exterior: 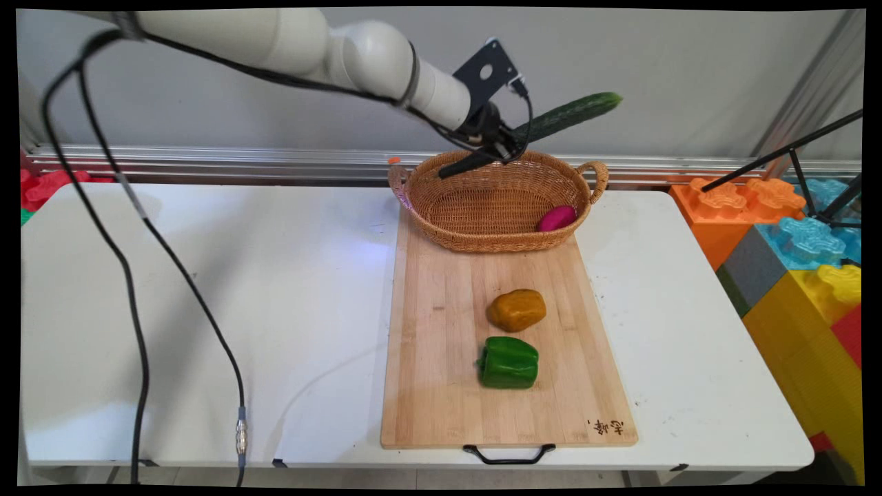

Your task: Place the picked object on the cutting board

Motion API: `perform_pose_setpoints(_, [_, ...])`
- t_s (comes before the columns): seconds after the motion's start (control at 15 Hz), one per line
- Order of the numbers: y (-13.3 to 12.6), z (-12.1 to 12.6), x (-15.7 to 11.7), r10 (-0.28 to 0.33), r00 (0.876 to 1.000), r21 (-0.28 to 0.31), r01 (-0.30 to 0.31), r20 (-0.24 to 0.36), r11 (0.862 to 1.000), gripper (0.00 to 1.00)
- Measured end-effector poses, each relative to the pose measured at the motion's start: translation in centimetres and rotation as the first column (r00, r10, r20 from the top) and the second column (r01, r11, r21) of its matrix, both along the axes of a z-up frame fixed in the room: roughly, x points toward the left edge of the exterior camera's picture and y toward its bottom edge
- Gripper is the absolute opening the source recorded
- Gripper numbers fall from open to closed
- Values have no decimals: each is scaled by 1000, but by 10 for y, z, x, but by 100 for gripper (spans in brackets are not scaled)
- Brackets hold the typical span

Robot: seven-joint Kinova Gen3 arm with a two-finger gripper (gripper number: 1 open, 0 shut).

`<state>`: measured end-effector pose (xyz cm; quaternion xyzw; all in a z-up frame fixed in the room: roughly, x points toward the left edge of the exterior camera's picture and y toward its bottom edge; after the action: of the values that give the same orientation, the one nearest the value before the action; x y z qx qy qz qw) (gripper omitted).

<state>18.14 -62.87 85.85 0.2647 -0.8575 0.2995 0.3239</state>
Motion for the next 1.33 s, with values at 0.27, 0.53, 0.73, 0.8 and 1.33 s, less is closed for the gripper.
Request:
perform_pose_setpoints(0.27, [39, 41, -7, -112, 993, 45, 114, -37, 992, 0])
perform_pose_setpoints(0.53, [82, 67, -9, -192, 979, 145, 201, -74, 969, 0])
perform_pose_setpoints(0.73, [114, 81, -10, -198, 976, 238, 216, -95, 947, 0])
perform_pose_setpoints(0.8, [123, 84, -9, -190, 977, 266, 208, -93, 941, 0])
perform_pose_setpoints(1.33, [155, 62, 7, 7, 1000, 413, 5, -28, 911, 0])
